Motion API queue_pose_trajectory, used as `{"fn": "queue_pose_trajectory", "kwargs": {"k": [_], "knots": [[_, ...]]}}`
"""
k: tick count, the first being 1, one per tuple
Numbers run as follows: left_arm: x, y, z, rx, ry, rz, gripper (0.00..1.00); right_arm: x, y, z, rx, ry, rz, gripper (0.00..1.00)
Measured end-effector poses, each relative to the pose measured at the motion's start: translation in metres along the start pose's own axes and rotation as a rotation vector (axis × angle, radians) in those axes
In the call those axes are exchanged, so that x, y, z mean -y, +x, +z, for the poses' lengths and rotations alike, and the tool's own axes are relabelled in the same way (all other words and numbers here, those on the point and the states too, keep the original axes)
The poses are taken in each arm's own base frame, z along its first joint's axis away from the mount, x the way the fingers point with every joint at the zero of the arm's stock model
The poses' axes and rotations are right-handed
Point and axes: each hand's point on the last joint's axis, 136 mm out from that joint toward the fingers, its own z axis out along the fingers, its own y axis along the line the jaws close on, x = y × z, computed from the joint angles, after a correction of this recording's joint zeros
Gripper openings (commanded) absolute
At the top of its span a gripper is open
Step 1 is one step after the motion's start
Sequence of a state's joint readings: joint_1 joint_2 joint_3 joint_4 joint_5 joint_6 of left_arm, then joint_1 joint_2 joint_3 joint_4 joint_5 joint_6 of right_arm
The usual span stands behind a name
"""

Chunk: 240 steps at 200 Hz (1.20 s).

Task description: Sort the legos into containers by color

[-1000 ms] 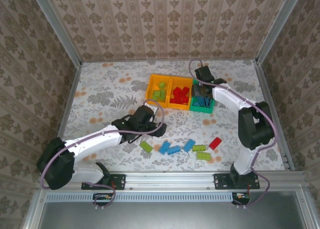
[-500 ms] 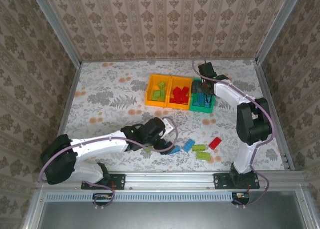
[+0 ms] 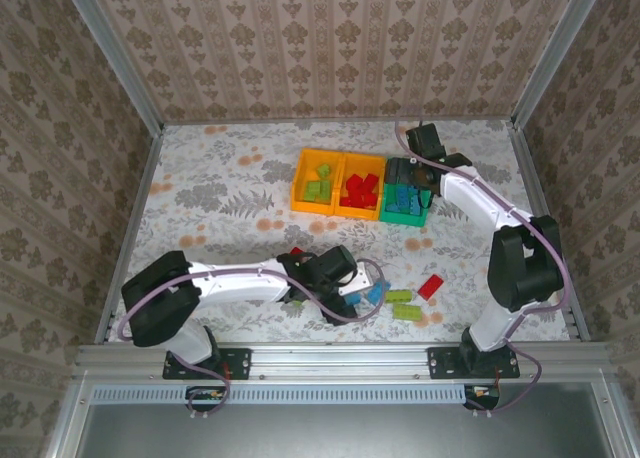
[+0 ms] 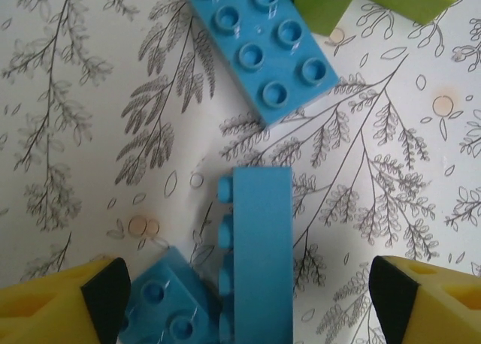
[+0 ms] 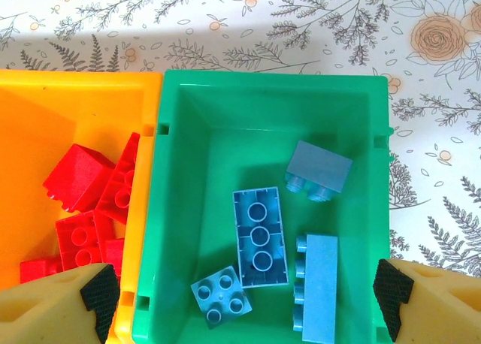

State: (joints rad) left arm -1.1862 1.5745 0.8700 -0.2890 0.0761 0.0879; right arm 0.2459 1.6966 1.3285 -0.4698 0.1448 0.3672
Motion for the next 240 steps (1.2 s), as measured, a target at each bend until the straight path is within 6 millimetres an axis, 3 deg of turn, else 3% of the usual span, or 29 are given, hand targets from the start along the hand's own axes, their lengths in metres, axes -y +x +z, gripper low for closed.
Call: {"fn": "queue_pose_trajectory", "kwargs": {"k": [21,52,84,129,166,209,240], "knots": [[0.003,-0.004,0.008,-0.013,0.014,0.031,0.80,0.001,0.002,0.000,-0.004,0.000,0.004,0.91],[0.011,-0.007,0.020,-0.037,0.045,0.079,0.66,0.006,0.005,0.002,-0.013,0.007,0.008,0.91],[0.013,-0.003,0.030,-0.068,0.058,0.085,0.61,0.012,0.007,0.003,-0.021,0.006,0.026,0.91],[0.009,-0.003,0.036,-0.084,0.048,0.092,0.29,0.027,0.003,-0.009,0.009,0.012,0.067,0.92],[0.007,-0.008,0.037,-0.079,0.045,0.097,0.15,0.039,-0.003,-0.022,0.048,0.017,0.101,0.92],[0.004,-0.012,0.037,-0.063,0.041,0.091,0.10,0.064,0.006,-0.018,0.037,0.054,0.142,0.92],[-0.016,-0.016,0.034,-0.043,0.009,0.051,0.10,0.075,0.020,-0.013,0.016,0.074,0.159,0.92]]}}
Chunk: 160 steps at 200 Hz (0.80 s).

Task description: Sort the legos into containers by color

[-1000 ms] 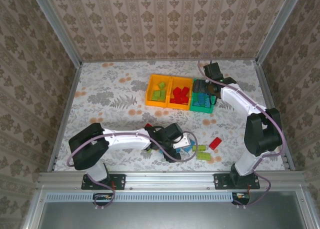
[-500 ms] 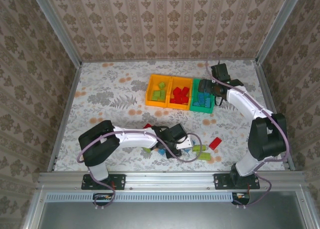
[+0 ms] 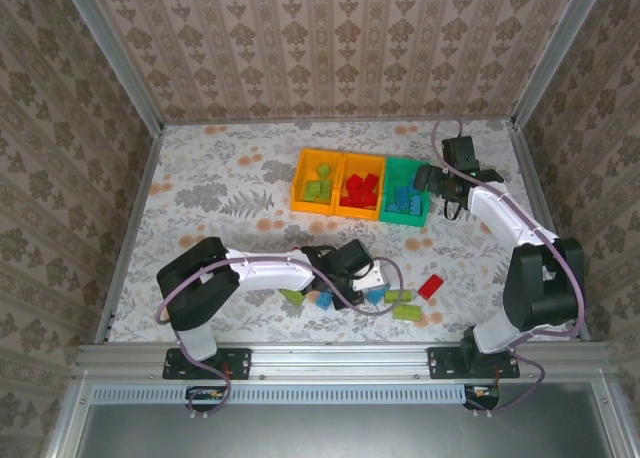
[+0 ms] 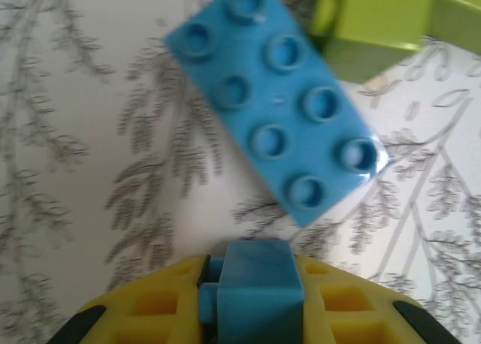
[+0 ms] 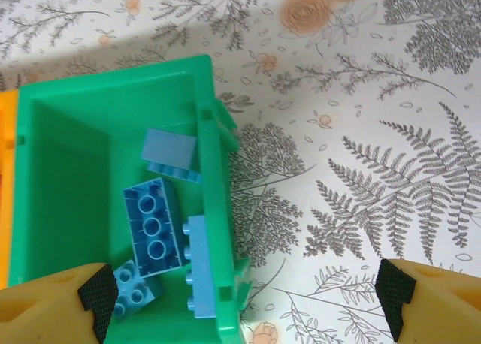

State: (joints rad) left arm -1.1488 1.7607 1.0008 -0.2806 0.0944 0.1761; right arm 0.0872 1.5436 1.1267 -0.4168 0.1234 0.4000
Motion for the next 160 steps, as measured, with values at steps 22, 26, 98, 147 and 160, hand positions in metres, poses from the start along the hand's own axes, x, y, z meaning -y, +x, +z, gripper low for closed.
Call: {"fn": "queue_pose_trajectory", "kwargs": {"k": [22,26,98,147,160], "knots": [[-0.023,-0.016,-0.010,0.043,-0.042,-0.034,0.10,0.004,0.007,0.003,-0.011,0.006,0.002,0.92],[-0.028,-0.021,-0.012,0.057,-0.049,-0.039,0.10,0.004,0.008,0.004,-0.012,0.006,0.003,0.92],[-0.135,-0.174,-0.088,0.442,-0.203,-0.123,0.11,0.012,0.030,0.007,-0.032,0.000,0.038,0.92],[-0.192,-0.193,-0.040,0.451,-0.176,-0.253,0.12,0.028,0.023,-0.018,0.028,-0.008,0.093,0.92],[-0.199,-0.196,-0.028,0.452,-0.158,-0.280,0.13,0.028,0.020,-0.026,0.048,-0.015,0.100,0.92]]}}
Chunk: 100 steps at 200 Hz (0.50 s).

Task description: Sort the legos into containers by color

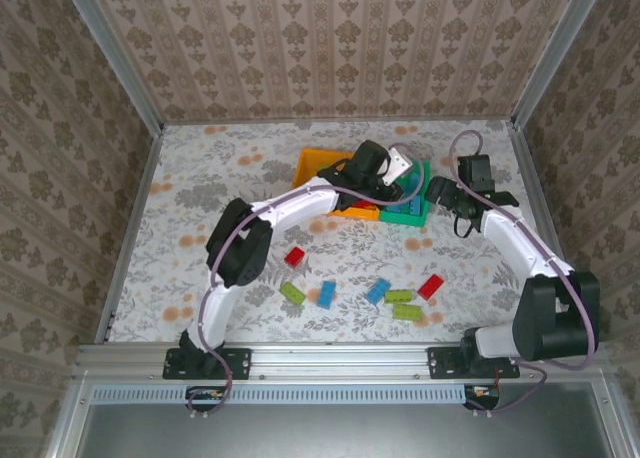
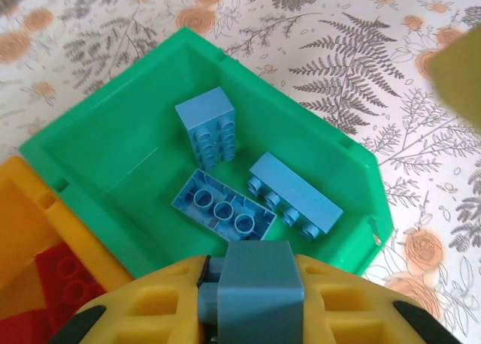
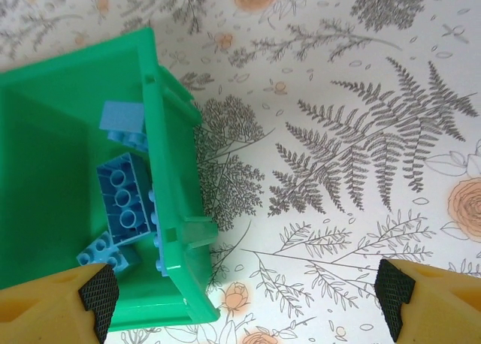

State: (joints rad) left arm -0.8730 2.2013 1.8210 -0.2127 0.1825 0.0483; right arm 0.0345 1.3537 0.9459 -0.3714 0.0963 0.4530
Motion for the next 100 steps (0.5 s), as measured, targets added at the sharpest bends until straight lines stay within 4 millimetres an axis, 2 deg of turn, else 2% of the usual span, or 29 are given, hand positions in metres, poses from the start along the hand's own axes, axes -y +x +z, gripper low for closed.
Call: {"fn": "queue_pose_trajectory", "kwargs": {"k": [26,60,100], "knots": [[0.001,-0.007,0.015,0.018,0.035,-0.046,0.14,0.005,0.011,-0.004,-0.006,-0.001,0.014,0.91],[0.005,-0.028,0.017,0.085,0.068,-0.094,0.16,0.014,0.038,-0.002,-0.056,0.002,0.025,0.91],[0.002,-0.040,0.023,0.125,0.069,-0.178,0.23,0.013,0.054,-0.007,-0.084,-0.042,0.046,0.88]]}}
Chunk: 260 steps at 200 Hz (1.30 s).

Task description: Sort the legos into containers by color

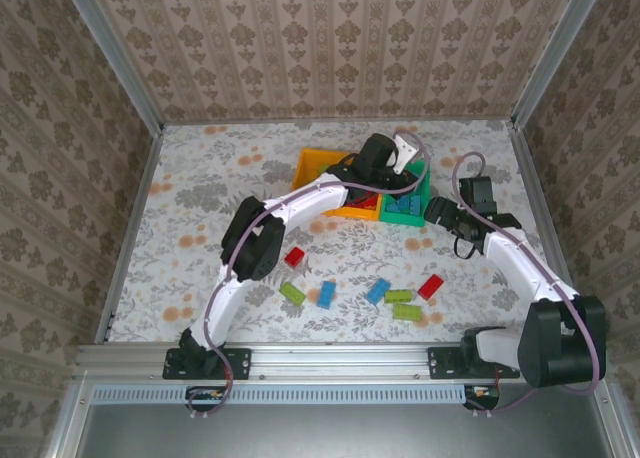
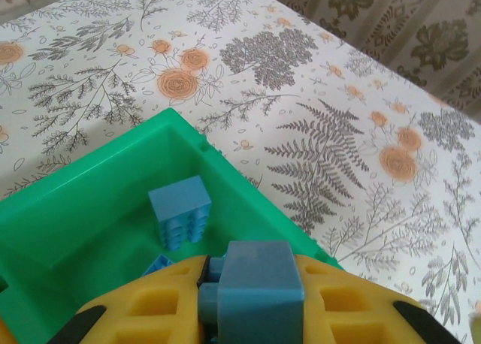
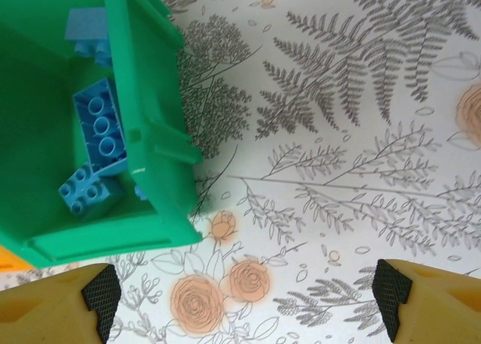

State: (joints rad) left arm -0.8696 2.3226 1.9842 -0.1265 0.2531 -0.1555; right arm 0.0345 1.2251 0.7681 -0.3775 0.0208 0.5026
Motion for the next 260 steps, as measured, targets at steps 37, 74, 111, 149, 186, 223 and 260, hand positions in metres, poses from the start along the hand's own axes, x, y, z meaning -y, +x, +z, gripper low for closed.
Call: {"fn": "queue_pose_trajectory", "kwargs": {"k": [37,74,111,149,186,223,260], "knots": [[-0.006,-0.002,0.009,0.010,-0.013,-0.078,0.38,-0.012,0.029,-0.010,-0.052,-0.050,-0.029,0.87],[-0.011,0.001,0.012,0.007,-0.019,-0.141,0.92,-0.051,0.077,-0.035,-0.122,-0.151,-0.158,0.88],[-0.013,0.000,0.012,0.012,-0.032,-0.192,1.00,-0.054,0.126,-0.046,-0.211,-0.150,-0.218,0.89],[-0.018,0.007,-0.004,-0.002,-0.078,-0.227,1.00,-0.043,0.157,-0.058,-0.246,-0.132,-0.236,0.90],[-0.025,-0.005,-0.037,0.031,-0.114,-0.261,1.00,-0.045,0.185,-0.057,-0.295,-0.116,-0.291,0.90],[-0.036,-0.012,-0.074,0.075,-0.148,-0.279,1.00,-0.042,0.207,-0.052,-0.338,-0.066,-0.349,0.91],[-0.045,0.002,-0.093,0.069,-0.193,-0.290,1.00,-0.039,0.210,-0.050,-0.331,-0.044,-0.349,0.90]]}}
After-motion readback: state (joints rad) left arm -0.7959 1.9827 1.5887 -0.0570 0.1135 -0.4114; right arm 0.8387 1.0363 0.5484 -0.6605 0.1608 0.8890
